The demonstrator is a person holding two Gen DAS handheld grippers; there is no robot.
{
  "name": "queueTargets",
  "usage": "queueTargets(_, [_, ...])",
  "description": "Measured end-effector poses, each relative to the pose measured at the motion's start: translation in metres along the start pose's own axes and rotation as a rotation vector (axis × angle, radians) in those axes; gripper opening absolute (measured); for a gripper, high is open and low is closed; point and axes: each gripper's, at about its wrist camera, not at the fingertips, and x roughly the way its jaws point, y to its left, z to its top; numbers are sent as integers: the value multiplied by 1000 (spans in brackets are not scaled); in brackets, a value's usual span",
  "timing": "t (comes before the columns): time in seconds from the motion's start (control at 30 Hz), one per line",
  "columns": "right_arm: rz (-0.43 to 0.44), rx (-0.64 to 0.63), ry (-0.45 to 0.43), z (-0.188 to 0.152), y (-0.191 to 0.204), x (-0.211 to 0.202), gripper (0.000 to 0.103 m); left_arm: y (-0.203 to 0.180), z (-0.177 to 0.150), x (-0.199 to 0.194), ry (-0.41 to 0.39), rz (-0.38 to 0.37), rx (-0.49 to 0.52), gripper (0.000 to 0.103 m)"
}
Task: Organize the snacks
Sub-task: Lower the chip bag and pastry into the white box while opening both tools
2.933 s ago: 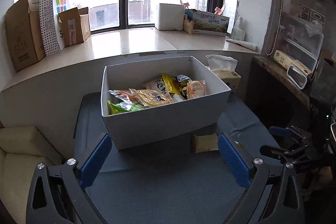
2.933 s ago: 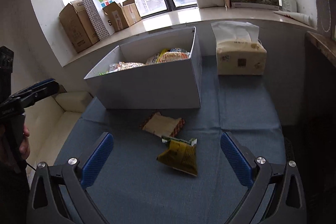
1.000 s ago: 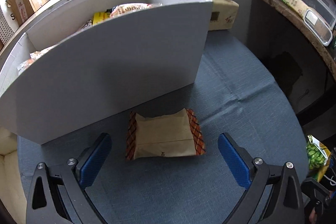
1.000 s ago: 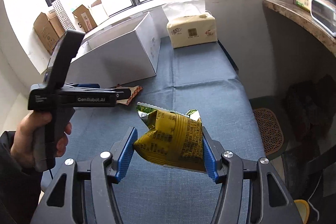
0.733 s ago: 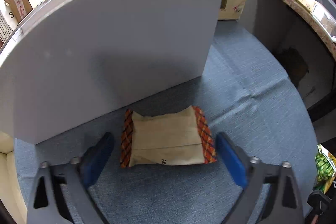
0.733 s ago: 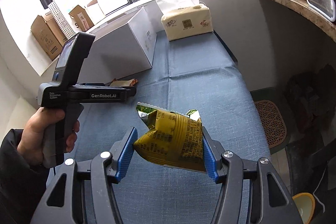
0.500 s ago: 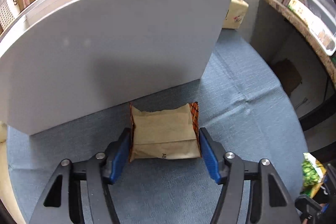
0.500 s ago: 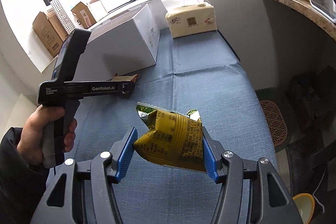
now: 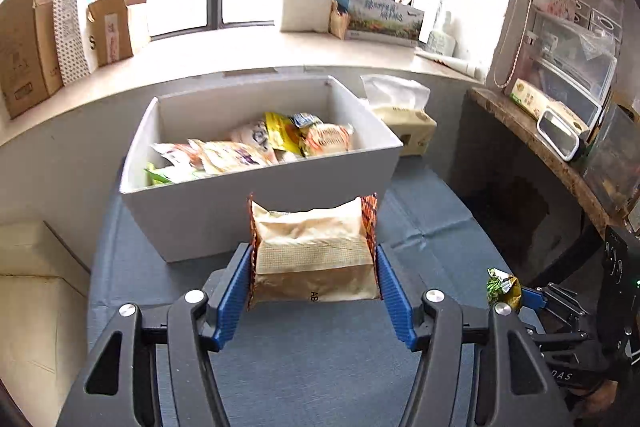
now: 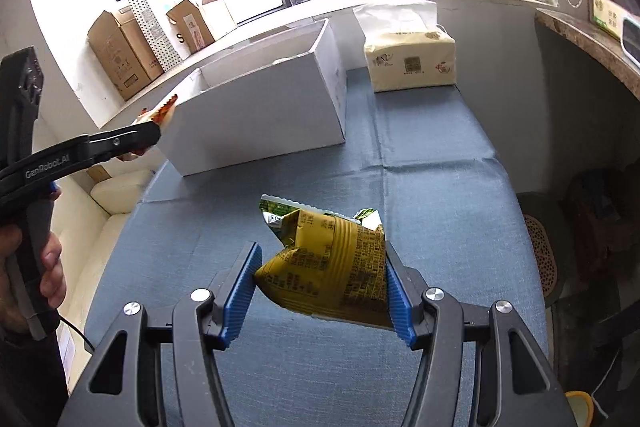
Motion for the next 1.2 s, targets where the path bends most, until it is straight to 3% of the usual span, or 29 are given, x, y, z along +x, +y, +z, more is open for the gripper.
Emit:
queueTargets(0.13, [21, -63, -46, 29, 23, 1, 63, 28, 25, -24, -59, 14, -45, 66])
queueTargets(0.27, [60, -128, -86, 68, 48, 9, 63, 54, 62, -22, -100, 56, -61, 66])
queueTargets(0.6, [96, -214, -106, 185, 87, 76, 63, 91, 140, 72, -53, 146, -71, 66])
queueTargets(0.83, [25, -210, -49, 222, 81, 128, 63, 98, 150, 105, -36, 203, -37, 72])
queueTargets(0.9, [23, -203, -52, 229, 78, 135, 64, 100, 152, 113, -9, 186, -43, 74])
queueTargets(0.93, [18, -201, -49, 231, 78, 139, 68, 99, 153, 116, 1, 173, -40, 83])
queueTargets(1.0, [14, -195, -33, 234, 76, 145, 100, 97, 152, 115, -5, 198, -30, 98])
queueTargets(1.1, [-31, -194, -85, 234, 70, 137, 103, 99, 147, 108, -27, 175, -31, 103])
queueTargets(1.2, [-56, -171, -74, 233, 61, 133, 103, 97, 139, 98, -52, 196, -16, 103])
